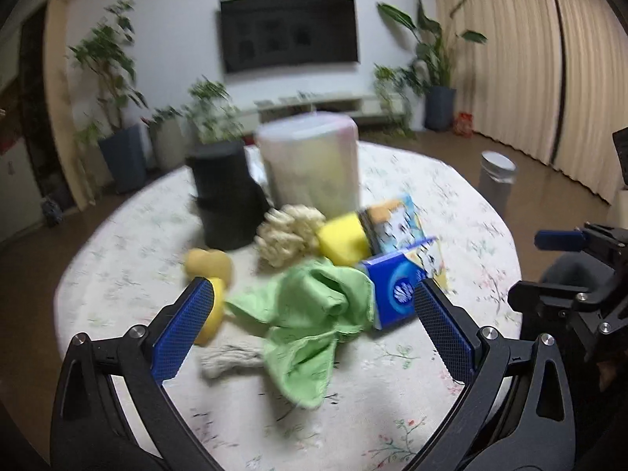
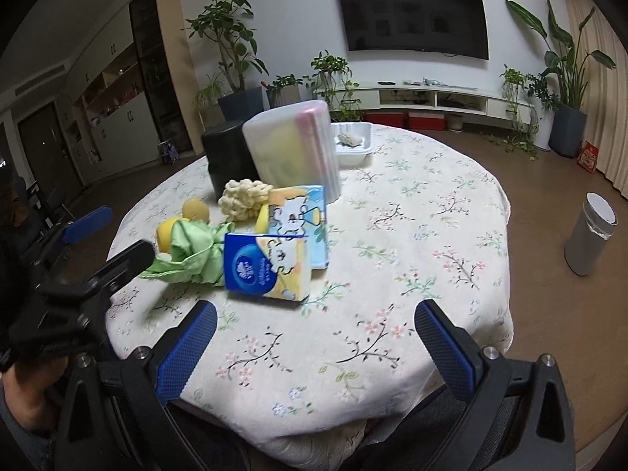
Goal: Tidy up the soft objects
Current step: 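Bring both tools back over the remaining objects on the table, then grasp the green cloth with the left tool while the right tool grasps the blue tissue pack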
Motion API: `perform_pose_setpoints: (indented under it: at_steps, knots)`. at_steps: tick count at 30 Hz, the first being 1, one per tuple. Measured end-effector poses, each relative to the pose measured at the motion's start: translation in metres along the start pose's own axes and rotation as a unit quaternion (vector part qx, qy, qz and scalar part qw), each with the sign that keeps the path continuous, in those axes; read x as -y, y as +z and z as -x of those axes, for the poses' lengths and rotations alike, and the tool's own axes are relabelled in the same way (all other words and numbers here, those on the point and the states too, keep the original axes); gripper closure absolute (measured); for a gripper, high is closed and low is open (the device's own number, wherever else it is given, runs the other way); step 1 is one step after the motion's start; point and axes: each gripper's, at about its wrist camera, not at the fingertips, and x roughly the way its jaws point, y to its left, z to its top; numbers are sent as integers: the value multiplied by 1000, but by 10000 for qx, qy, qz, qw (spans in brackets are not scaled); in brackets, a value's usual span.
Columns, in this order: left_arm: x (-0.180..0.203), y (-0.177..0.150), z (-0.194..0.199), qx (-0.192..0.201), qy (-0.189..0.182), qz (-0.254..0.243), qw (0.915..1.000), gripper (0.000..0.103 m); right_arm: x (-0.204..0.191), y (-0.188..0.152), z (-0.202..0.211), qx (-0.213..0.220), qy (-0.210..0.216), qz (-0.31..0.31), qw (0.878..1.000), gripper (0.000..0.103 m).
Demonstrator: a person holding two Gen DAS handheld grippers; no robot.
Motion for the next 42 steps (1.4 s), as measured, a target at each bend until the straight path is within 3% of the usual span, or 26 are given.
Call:
perform_pose_setpoints:
  at_steps: [5, 13, 16, 18, 25, 28, 39, 42]
  knots:
    - [4, -2, -17, -367, -134, -40, 9992, 0, 8, 1, -7, -113, -32, -57, 9999, 0]
    - [-13, 0, -30, -473, 84, 466, 9978, 2, 1, 13, -23, -221, 0, 120, 9997, 0]
    - [-16, 3, -34, -500, -55, 535, 9973, 15, 0, 21, -30, -217, -103, 174, 9996, 6]
    - [-14, 4, -41, -589, -91, 486, 9970, 16, 0, 24, -36, -286, -134, 150, 9994, 16]
    - [-21, -7, -50, -792, -233, 668, 9943, 16, -1, 17, -41, -404, -111, 100, 9991, 17]
    - [-33, -9, -52, -794, -295, 959, 9918, 36, -3, 14, -45, -469, -141, 102, 9987, 17]
    - [-40, -5, -58, -744, -447, 1099, 9901, 37, -29, 11, -61, -546, -92, 368, 9978, 14]
    - [-39, -6, -64, -876, -570, 1032, 9892, 41, -32, 11, -68, -584, -79, 323, 9977, 14]
